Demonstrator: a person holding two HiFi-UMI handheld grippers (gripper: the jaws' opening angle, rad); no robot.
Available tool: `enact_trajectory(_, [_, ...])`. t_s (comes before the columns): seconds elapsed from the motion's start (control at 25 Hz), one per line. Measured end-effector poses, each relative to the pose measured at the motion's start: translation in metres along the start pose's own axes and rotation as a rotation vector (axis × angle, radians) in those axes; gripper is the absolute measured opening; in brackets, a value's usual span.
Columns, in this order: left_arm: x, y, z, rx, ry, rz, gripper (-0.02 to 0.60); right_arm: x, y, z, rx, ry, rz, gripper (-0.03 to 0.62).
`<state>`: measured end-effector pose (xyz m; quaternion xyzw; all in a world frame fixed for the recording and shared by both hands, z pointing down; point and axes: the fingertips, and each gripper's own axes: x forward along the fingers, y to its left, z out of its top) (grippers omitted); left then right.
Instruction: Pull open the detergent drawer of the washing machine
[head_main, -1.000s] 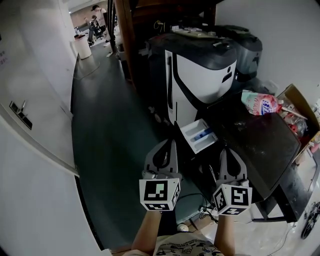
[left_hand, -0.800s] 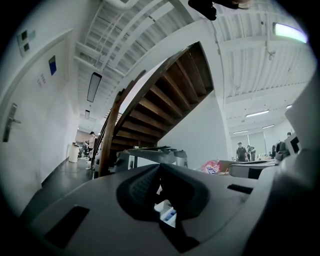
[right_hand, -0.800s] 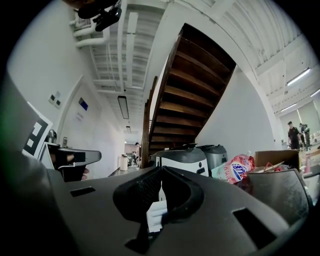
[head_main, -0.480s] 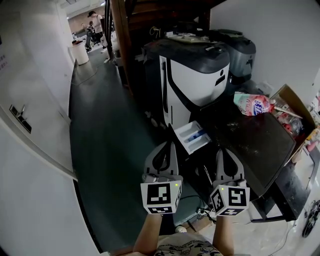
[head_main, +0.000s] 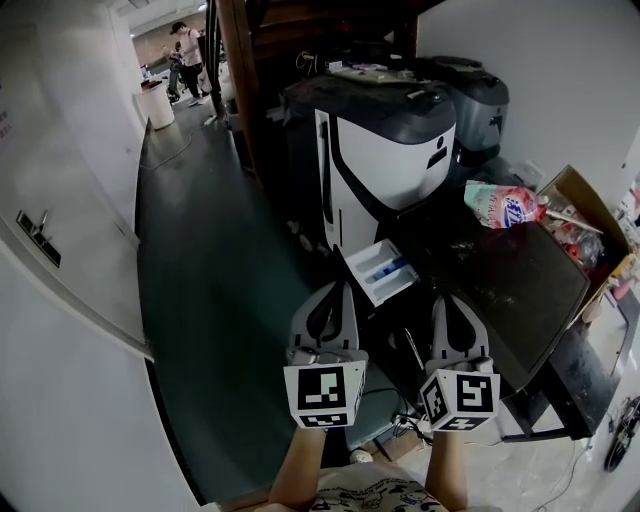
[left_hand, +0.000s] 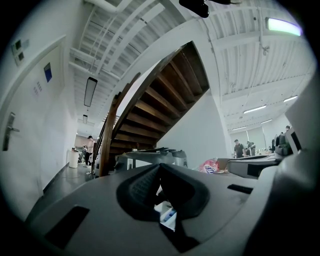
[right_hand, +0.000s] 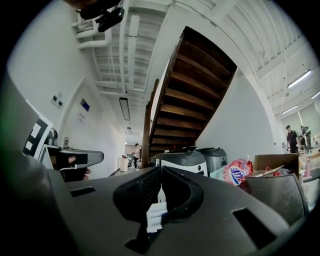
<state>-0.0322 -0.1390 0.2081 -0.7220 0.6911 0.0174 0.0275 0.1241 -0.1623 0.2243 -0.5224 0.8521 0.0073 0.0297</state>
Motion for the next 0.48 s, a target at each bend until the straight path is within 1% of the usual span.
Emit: enact_trajectory(0.48, [0.0036,-0.0016,-0.0071,0.007,0.009,0.006,0.014,0.0026,-0.0094,-0.0031,-0.014,0.004,-0.011,0.015])
